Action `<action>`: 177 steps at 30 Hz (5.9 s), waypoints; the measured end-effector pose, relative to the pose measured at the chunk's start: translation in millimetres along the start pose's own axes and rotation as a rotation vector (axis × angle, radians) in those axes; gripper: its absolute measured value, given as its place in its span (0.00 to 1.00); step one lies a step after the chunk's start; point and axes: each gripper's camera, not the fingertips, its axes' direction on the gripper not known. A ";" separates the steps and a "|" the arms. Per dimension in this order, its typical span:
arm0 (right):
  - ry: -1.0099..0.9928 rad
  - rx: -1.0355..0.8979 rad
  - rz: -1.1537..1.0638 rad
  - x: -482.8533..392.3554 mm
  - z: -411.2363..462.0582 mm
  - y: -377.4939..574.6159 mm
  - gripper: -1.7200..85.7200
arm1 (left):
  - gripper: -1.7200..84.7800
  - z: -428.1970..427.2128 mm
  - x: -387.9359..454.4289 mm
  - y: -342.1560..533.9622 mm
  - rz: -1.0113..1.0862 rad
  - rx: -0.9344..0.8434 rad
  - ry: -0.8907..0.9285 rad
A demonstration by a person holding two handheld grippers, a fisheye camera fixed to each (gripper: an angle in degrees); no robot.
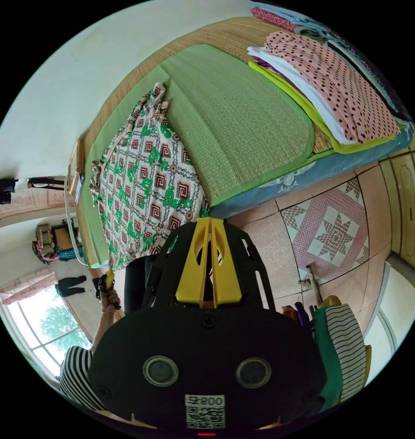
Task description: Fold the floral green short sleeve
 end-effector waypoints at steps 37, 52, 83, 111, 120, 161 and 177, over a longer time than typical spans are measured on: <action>-0.307 0.013 -0.523 -197.9 67.6 -334.5 0.08 | 0.08 245.2 245.9 -421.2 0.261 0.012 -0.403; -0.410 0.073 -0.567 -227.7 41.6 -382.3 0.03 | 0.04 294.1 332.6 -494.5 0.330 0.051 -0.263; 0.013 0.239 -0.459 -152.1 -0.7 -309.6 0.09 | 0.11 547.5 484.8 -550.3 0.590 -0.315 -0.157; -0.163 0.381 -0.164 -29.7 -35.5 -221.7 0.02 | 0.11 825.1 605.0 -558.1 0.726 -0.485 -0.395; -0.096 0.376 -0.211 -27.3 -29.5 -217.2 0.02 | 0.17 911.5 668.7 -555.7 0.869 -0.502 -0.326; 0.081 0.379 -0.344 -59.1 -11.2 -244.3 0.02 | 0.11 1007.4 715.6 -519.6 1.028 -0.562 -0.589; 0.185 0.434 -0.365 -78.7 -19.4 -223.0 0.02 | 0.05 1004.6 722.5 -515.3 1.034 -0.428 -0.758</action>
